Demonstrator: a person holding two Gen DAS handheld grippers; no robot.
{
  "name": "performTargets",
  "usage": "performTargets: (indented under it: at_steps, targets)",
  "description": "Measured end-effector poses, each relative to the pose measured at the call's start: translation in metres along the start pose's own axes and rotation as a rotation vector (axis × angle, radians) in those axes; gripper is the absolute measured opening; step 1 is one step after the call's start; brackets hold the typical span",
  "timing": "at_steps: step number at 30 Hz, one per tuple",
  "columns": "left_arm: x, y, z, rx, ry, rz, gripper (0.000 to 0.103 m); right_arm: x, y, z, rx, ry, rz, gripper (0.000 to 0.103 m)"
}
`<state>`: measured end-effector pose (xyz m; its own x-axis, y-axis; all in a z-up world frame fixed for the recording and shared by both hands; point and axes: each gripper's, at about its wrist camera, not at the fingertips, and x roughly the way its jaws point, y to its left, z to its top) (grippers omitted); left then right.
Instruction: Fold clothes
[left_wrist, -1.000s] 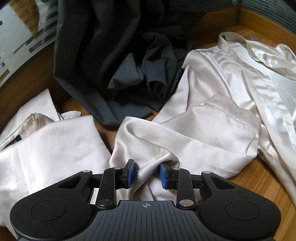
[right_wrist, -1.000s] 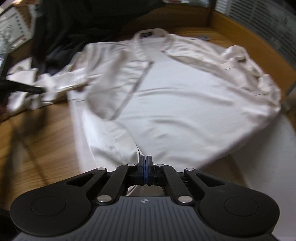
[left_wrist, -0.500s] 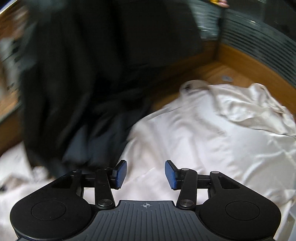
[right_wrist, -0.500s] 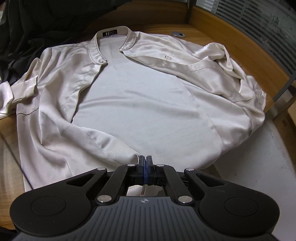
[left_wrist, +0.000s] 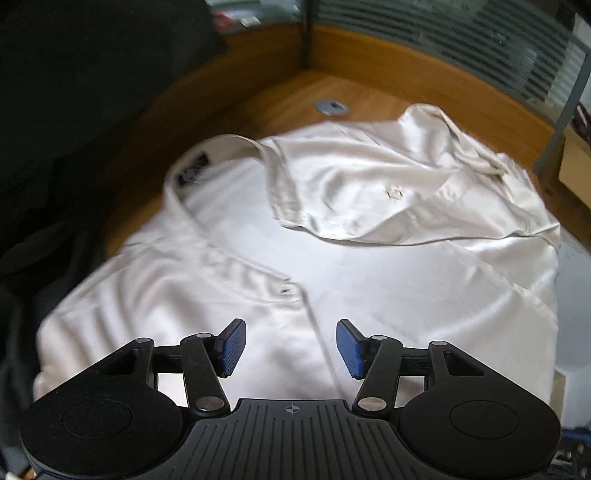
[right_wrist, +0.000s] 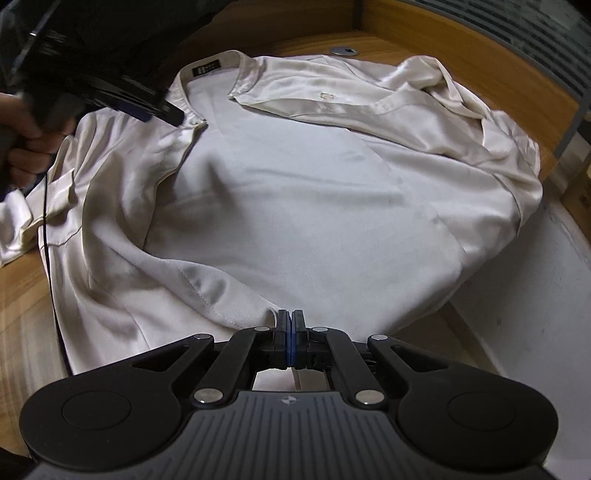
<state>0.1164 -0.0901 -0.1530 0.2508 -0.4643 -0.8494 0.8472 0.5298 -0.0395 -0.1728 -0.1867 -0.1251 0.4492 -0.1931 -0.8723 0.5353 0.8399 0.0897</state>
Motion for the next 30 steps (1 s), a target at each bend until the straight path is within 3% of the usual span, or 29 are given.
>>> performTargets:
  at_steps: [4, 9, 12, 17, 22, 30]
  targets:
    - [0.024, -0.004, 0.005, -0.010, 0.027, 0.040, 0.053, 0.001, -0.003, -0.002, 0.031, -0.001, 0.001, 0.000]
    - [0.040, 0.001, 0.003, -0.025, 0.051, 0.072, 0.031, 0.002, -0.005, -0.004, 0.045, 0.005, 0.002, 0.000]
    - [0.041, 0.006, 0.003, -0.046, 0.033, 0.103, 0.013, 0.003, -0.006, -0.005, 0.046, 0.009, -0.004, 0.000]
    - [0.013, 0.020, 0.011, -0.152, -0.051, 0.089, 0.011, -0.010, -0.013, -0.002, 0.058, -0.023, -0.041, 0.000]
    - [-0.011, 0.024, 0.037, -0.181, -0.113, 0.053, 0.010, -0.019, -0.032, 0.006, 0.069, -0.055, -0.104, 0.000]
    - [0.001, 0.021, 0.057, -0.208, -0.111, 0.037, 0.009, -0.005, -0.053, 0.019, 0.059, -0.057, -0.152, 0.000]
